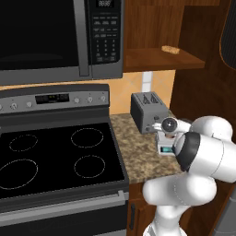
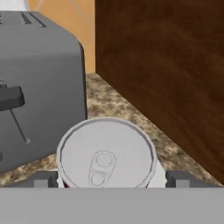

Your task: Pick the canned food and place it on the digital scale for weighing, and close the cabinet.

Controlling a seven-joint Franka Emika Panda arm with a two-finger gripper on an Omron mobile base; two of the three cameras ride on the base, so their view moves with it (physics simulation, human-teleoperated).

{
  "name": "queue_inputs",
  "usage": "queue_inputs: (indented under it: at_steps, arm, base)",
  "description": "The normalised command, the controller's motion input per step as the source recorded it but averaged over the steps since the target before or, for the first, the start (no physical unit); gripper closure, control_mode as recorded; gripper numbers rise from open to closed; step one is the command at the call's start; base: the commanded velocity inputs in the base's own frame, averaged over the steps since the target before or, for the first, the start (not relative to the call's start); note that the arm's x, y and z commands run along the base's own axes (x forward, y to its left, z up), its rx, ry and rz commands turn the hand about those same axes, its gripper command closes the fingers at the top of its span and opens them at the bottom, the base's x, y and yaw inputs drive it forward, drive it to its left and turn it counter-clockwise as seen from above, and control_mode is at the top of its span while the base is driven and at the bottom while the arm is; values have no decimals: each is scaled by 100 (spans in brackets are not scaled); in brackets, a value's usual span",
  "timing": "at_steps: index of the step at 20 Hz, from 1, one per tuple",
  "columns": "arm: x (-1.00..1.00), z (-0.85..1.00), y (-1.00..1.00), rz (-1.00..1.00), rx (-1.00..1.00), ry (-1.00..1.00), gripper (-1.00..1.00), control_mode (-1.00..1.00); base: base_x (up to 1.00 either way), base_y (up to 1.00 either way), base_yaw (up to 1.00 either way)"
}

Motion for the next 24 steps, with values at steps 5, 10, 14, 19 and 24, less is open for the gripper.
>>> queue_inputs:
  at_steps: [5,10,14,19,24]
  arm:
    - [-27,22,19,0,-3,-12,-100,-100]
    - [-44,49,24,2,-2,-17,-100,-100]
    - [-75,70,11,4,0,-22,-100,-100]
    - [-81,100,10,6,4,-9,-100,-100]
    - [-96,100,21,1,35,9,-100,-100]
  base:
    - [0,0,0]
    - [0,0,0]
    - [0,0,0]
    - [0,0,0]
    - [0,0,0]
